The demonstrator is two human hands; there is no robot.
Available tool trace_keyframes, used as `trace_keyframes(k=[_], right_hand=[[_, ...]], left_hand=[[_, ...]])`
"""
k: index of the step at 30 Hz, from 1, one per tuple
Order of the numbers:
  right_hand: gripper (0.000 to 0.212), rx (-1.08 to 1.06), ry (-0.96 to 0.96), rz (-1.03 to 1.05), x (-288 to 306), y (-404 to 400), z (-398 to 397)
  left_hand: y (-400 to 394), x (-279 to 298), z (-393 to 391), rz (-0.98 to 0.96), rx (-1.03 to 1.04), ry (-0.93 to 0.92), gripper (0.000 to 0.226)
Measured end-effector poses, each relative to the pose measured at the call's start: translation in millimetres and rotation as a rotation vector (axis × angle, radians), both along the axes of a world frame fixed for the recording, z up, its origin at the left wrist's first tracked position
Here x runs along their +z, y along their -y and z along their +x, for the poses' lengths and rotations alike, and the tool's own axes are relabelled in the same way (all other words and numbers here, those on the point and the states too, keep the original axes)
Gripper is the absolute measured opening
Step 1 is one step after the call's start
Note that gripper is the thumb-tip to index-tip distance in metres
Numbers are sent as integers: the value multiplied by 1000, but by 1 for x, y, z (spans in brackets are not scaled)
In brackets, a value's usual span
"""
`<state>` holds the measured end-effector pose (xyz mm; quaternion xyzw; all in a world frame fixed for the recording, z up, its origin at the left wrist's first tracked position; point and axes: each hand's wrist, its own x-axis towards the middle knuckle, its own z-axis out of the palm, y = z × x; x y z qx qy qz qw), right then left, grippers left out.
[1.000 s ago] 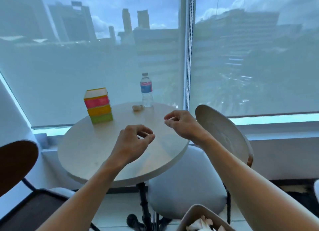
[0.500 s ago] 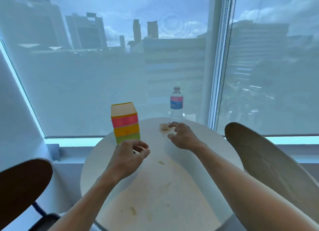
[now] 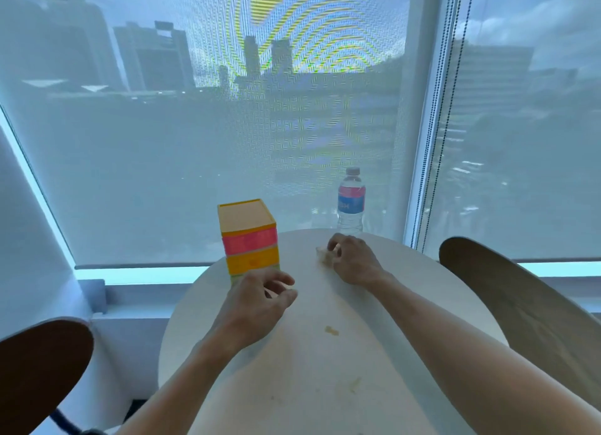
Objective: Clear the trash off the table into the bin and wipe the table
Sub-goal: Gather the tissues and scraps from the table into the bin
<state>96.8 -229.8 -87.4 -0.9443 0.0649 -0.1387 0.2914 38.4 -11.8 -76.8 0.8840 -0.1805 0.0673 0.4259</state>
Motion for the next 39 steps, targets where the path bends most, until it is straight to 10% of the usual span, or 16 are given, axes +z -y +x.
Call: trace_keyframes(k=[11,31,39], right_hand=[[17,236,-206,496,32,21,-166],[17,115,-297,477,-1,144,-340],[14,146,-369,513,-22,138,-359]], left_hand=[[56,-7,-54,-62,-226,63,38],[174,-115,-292,251,-409,-127,18],[190,-173,-318,475,-355,-213,48]])
